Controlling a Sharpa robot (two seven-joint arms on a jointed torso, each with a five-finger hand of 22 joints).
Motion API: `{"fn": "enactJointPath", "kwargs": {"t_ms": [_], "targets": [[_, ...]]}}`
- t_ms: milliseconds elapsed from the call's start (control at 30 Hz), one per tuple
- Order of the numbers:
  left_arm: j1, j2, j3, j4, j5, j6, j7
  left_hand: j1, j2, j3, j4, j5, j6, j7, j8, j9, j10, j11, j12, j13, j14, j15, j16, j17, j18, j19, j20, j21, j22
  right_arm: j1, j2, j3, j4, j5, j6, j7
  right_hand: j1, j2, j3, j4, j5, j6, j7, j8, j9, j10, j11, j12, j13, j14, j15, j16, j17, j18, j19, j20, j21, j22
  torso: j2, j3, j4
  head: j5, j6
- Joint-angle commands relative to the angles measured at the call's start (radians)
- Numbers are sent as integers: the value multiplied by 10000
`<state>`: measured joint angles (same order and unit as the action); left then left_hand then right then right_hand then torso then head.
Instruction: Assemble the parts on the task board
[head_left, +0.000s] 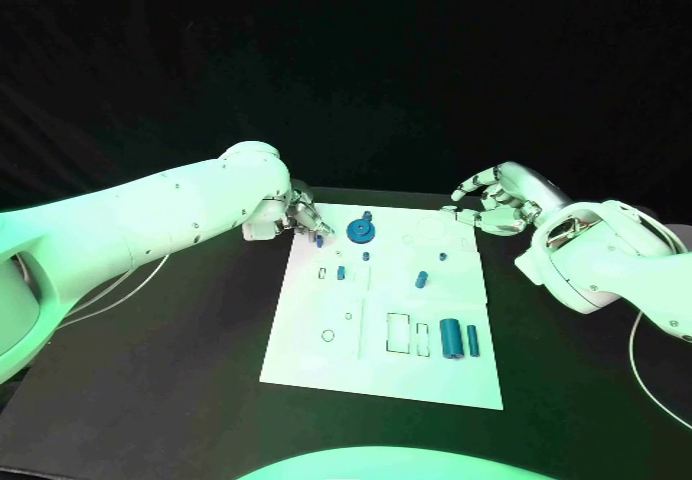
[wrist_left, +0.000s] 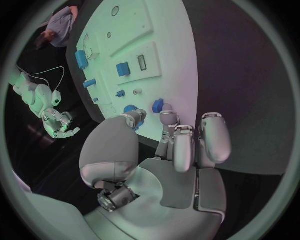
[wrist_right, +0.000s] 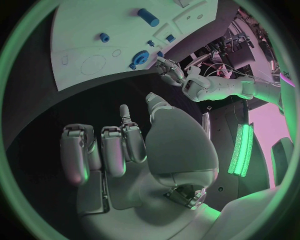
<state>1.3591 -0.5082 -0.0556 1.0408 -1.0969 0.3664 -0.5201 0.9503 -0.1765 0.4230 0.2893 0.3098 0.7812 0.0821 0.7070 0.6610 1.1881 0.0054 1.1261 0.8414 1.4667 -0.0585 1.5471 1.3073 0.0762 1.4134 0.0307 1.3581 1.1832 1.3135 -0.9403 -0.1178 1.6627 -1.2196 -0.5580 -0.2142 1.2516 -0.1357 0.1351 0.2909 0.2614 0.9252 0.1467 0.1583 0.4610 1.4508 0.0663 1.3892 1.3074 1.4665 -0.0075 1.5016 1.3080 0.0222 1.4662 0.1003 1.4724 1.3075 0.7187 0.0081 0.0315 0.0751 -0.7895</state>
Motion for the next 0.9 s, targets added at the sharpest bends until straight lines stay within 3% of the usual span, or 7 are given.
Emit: {"fn": "enactJointPath", "kwargs": {"t_ms": [33, 467, 700, 900], "targets": [[-14, 32, -2, -21, 158, 266, 117, 163, 12, -58, -4, -26, 55, 33, -72, -20, -1, 51, 1, -5, 954, 46, 61, 2386, 20, 10, 73, 6, 8, -6, 10, 0, 13, -56, 88, 69, -102, 7, -17, -7, -53, 26, -37, 33, 9, -5, -64, -26, 1108, 618, -46, -63, 666, 50, 433, -49, -35, 1960, -12, 3, 17, -19, 0], [-29, 26, -11, -38, 247, 206, 105, 674, 300, -56, -18, 14, 214, 32, -144, -128, -7, 50, 72, 4, 959, 52, 75, 2404, 15, 18, 88, 35, 63, -6, 16, 0, 5, -56, 103, 56, -94, 20, -10, -10, -46, 22, -38, 40, 12, -4, -66, -26, 1108, 619, -48, -63, 669, 54, 427, -51, -48, 1952, -13, -2, 9, -2, -18], [-30, 26, -11, -35, 356, -4, 118, 1709, 651, 338, -230, 44, 229, -1, -178, -187, -55, 16, 96, -43, 963, 25, 84, 2415, 13, 17, 74, 54, 101, -6, 21, 0, -1, -56, 115, 45, -83, 34, 1, -13, -20, 20, -39, 44, 13, 0, -67, -21, 1112, 618, -48, -66, 663, 53, 428, -52, -48, 1953, -6, 2, 14, -9, -45], [-30, 31, -11, -33, 545, -146, 160, 2306, 777, 718, -426, 42, 225, -27, -139, -183, -81, -8, 104, -84, 964, 9, 88, 2420, 11, 14, 64, 63, 124, -6, 21, 0, -2, -59, 125, 38, -78, 40, 7, -14, -6, 19, -39, 46, 14, -2, -67, -24, 1109, 618, -49, -66, 662, 54, 427, -52, -51, 1952, -4, 4, 12, 0, -62]]}}
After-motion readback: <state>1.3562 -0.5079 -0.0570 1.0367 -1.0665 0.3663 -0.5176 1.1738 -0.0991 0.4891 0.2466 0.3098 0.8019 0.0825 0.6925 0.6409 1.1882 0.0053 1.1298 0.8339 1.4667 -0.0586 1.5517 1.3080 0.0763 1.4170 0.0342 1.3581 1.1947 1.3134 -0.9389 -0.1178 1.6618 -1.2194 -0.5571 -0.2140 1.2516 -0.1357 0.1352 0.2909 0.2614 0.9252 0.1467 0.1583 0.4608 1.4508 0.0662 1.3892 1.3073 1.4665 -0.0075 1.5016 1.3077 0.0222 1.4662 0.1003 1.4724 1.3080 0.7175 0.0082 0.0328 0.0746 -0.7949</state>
